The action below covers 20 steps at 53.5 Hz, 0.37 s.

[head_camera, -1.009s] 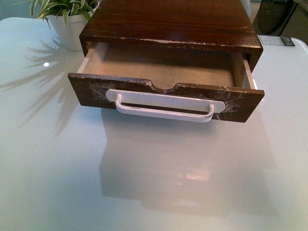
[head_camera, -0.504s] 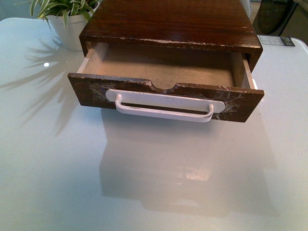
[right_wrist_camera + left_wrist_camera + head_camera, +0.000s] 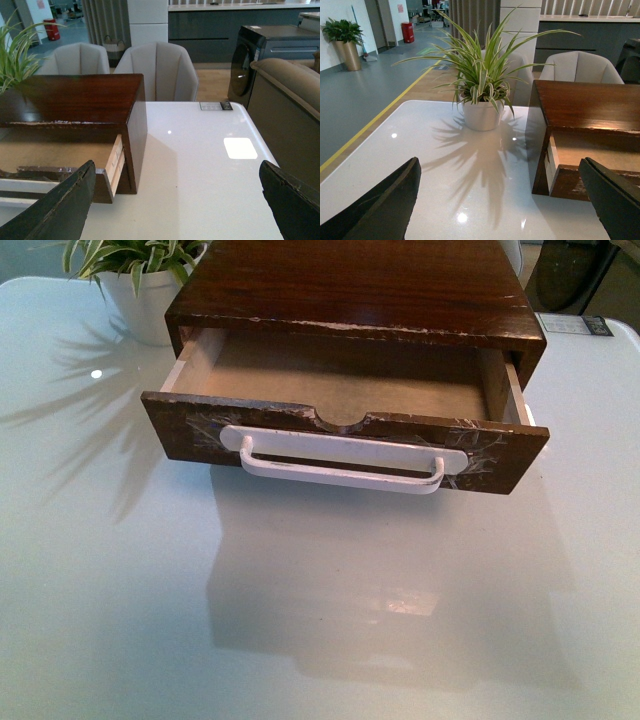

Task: Open drawer

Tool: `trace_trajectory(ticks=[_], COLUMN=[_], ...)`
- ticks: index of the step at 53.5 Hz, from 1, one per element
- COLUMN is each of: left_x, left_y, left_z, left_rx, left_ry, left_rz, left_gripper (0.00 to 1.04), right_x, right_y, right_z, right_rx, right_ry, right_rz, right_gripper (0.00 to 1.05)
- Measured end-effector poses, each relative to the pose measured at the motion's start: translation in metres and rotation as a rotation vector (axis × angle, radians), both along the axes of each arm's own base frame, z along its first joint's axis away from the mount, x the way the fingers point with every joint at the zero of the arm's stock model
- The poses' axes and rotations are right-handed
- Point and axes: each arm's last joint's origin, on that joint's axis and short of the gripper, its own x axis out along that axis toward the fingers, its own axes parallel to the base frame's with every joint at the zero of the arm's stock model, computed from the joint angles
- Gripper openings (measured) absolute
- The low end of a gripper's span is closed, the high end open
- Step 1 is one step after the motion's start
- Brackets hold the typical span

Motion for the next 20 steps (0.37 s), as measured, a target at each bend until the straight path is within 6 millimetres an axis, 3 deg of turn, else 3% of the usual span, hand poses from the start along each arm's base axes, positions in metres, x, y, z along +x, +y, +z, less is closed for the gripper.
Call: trace_trajectory(ticks=[20], left_x=[0.0], left_y=[0.0], left_z=[0.0], left_rx=[0.0], left_ry=[0.0], left_rz=[0.0], left_gripper=[0.96], right_x=[0.0], right_y=[0.0], right_z=[0.0], right_rx=[0.0], right_ry=[0.0], right_rz=[0.0], right_gripper=[0.96])
